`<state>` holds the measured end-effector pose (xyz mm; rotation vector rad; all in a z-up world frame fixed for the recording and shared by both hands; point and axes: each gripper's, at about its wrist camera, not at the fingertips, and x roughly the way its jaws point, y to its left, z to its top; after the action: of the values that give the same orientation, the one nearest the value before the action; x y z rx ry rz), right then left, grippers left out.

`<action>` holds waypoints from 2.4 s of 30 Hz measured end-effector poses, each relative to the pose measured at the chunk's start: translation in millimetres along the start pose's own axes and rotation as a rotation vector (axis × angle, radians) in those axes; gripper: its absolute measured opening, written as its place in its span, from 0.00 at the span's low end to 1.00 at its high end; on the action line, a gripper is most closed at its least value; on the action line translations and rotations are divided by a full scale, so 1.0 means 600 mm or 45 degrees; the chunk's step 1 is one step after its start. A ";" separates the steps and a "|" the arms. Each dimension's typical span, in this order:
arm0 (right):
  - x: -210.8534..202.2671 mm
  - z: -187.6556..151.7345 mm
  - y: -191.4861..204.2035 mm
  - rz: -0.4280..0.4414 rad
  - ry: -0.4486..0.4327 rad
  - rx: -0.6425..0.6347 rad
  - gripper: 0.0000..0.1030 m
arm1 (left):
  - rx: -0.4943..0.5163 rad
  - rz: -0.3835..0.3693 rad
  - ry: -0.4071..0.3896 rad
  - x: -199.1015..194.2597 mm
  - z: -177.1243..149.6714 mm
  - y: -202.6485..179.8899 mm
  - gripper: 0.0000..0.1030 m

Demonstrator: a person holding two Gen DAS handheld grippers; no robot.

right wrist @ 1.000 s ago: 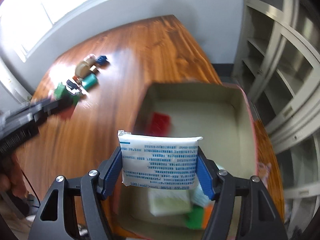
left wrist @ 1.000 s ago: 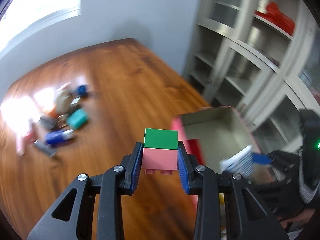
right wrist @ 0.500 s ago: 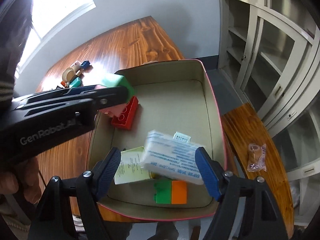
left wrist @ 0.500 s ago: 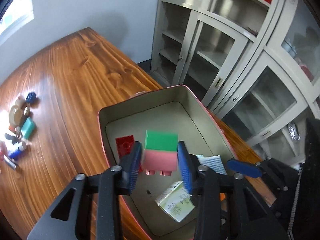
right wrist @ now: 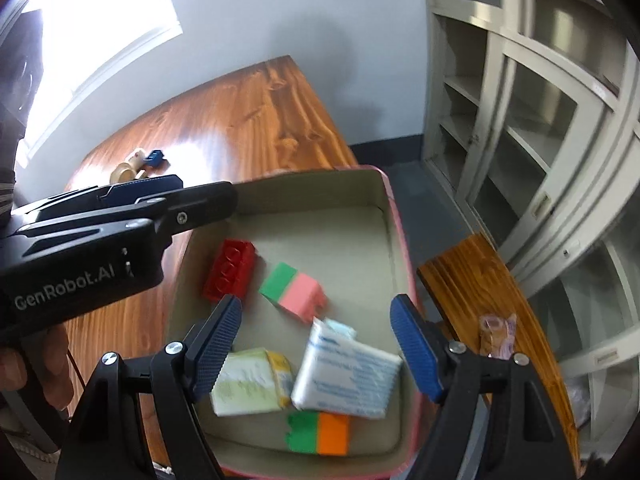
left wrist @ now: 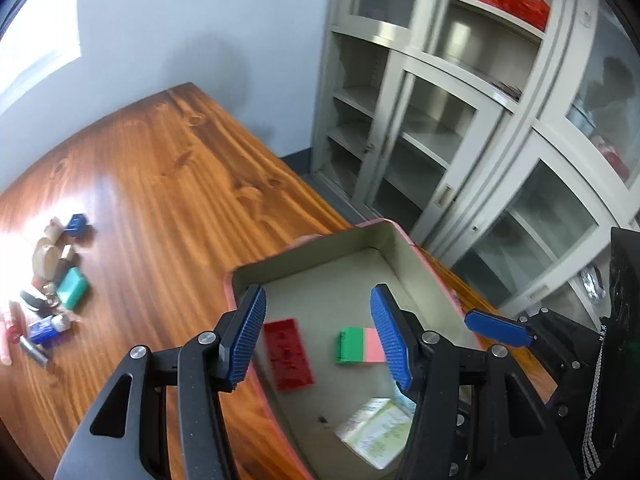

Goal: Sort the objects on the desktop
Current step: 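Carry the brick and packet to the box and open both grippers, then withdraw both grippers from the box back over the table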

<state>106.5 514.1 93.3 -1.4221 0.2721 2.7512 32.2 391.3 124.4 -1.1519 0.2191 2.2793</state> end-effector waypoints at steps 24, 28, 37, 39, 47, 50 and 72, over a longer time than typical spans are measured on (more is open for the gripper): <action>0.049 0.066 0.202 0.259 0.072 -0.242 0.78 | -0.460 0.385 -0.035 -0.116 -0.124 0.242 0.57; 0.055 0.062 0.240 0.296 0.095 -0.286 0.78 | -0.509 0.436 -0.045 -0.143 -0.148 0.271 0.57; 0.080 0.048 0.319 0.327 0.176 -0.352 0.78 | -0.599 0.493 -0.037 -0.188 -0.201 0.334 0.60; 0.086 0.046 0.337 0.333 0.192 -0.363 0.78 | -0.623 0.507 -0.053 -0.201 -0.212 0.346 0.72; 0.094 0.029 0.403 0.369 0.210 -0.440 0.79 | -0.714 0.561 -0.052 -0.234 -0.258 0.393 0.74; 0.101 0.022 0.420 0.373 0.232 -0.449 0.79 | -0.732 0.567 -0.043 -0.240 -0.270 0.408 0.74; 0.155 0.021 0.458 0.291 0.292 -0.372 0.79 | -0.835 0.534 0.032 -0.207 -0.305 0.536 0.74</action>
<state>12.4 241.2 63.5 -1.8934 0.0389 2.9007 36.6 4.1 74.4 -1.5678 -0.3409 2.8149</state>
